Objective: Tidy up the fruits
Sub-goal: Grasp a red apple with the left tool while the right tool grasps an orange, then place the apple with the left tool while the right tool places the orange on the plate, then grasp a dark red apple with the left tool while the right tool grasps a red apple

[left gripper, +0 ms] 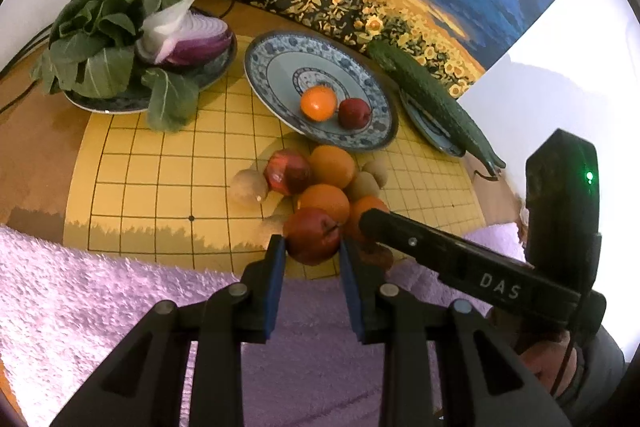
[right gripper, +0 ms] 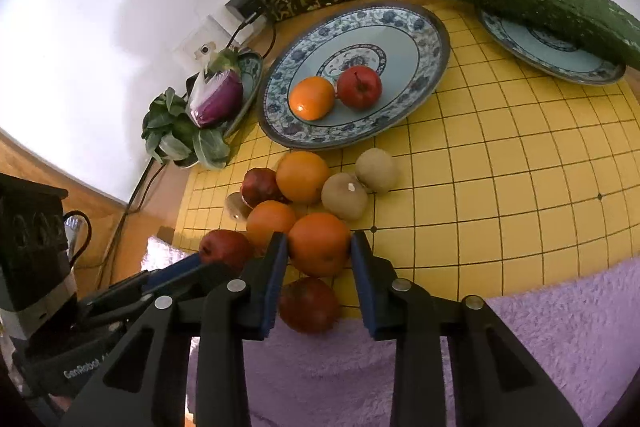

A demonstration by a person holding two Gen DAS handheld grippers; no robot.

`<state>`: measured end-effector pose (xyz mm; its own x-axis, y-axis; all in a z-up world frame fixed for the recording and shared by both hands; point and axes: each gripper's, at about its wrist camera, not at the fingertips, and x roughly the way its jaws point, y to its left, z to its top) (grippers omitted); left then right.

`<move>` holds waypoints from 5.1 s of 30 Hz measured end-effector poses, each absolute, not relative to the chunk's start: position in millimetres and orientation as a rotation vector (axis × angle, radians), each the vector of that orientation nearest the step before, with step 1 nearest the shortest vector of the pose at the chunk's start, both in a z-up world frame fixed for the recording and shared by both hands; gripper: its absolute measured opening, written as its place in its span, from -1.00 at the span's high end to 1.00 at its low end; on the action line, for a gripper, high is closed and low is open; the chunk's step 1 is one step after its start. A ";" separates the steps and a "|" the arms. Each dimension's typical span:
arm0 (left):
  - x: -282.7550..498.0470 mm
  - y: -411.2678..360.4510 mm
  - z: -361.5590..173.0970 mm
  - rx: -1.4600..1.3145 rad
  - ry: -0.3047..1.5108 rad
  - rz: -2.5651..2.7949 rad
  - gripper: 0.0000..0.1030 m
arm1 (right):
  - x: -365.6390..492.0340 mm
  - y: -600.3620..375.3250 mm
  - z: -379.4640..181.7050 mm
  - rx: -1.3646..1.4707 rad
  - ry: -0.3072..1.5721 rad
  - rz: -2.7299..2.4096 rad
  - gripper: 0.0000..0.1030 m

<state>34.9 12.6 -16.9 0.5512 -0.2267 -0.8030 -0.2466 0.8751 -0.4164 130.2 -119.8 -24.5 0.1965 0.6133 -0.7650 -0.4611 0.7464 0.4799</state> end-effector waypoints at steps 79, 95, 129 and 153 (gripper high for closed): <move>165.6 63.9 -27.4 -0.462 1.030 -0.018 0.44 | 255.1 -96.1 -5.3 0.150 1.105 0.649 0.36; 174.6 64.8 -37.2 -0.454 1.077 -0.016 0.44 | 262.0 -92.1 -13.7 0.140 1.126 0.629 0.36; 165.2 57.6 -7.6 -0.392 0.982 -0.003 -0.18 | 256.5 -121.5 -4.8 0.265 1.111 0.543 0.28; 104.9 40.0 9.6 -0.358 0.969 -0.022 -0.36 | 183.1 -132.7 9.6 0.202 1.068 0.612 -0.24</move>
<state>104.9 40.0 9.6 0.5709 -0.1768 -0.8018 -0.1405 0.9411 -0.3075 183.1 -132.7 9.6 0.3356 0.5597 -0.7577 -0.3701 0.8180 0.4403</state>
